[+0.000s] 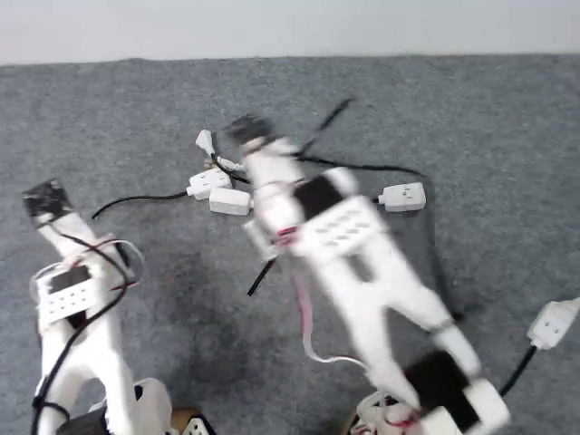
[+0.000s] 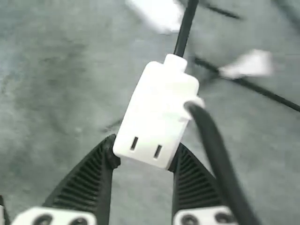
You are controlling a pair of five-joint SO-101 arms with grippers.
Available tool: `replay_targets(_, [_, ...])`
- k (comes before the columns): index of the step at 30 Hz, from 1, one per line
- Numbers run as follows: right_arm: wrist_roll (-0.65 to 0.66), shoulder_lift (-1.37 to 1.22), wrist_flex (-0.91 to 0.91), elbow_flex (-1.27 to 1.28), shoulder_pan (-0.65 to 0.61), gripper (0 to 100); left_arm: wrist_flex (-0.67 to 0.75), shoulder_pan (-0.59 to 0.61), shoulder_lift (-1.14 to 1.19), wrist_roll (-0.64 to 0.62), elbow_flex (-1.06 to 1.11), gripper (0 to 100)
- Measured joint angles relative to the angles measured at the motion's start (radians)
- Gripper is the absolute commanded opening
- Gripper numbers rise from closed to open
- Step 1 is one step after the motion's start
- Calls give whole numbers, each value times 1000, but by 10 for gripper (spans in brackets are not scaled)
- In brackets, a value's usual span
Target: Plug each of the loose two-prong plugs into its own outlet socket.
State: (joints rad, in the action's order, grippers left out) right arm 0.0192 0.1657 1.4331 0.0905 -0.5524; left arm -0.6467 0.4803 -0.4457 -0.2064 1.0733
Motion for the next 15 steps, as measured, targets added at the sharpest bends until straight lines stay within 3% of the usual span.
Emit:
replay_targets(7, [158,325,48,244,427,8,2,-84,0,0,25,118])
replay_targets(15, [397,520,-269,729,1031,8,2,-114,0,0,44,118])
